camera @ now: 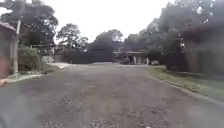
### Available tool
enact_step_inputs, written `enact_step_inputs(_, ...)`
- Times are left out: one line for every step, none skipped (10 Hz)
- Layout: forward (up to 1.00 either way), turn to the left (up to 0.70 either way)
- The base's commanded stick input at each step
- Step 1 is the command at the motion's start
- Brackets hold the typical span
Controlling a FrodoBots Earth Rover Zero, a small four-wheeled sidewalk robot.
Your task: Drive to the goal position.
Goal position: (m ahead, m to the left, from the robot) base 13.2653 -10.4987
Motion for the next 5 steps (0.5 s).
enact_step_inputs(0.7,0.0)
enact_step_inputs(0.7,0.0)
enact_step_inputs(0.7,0.0)
enact_step_inputs(0.7,-0.01)
enact_step_inputs(0.7,-0.09)
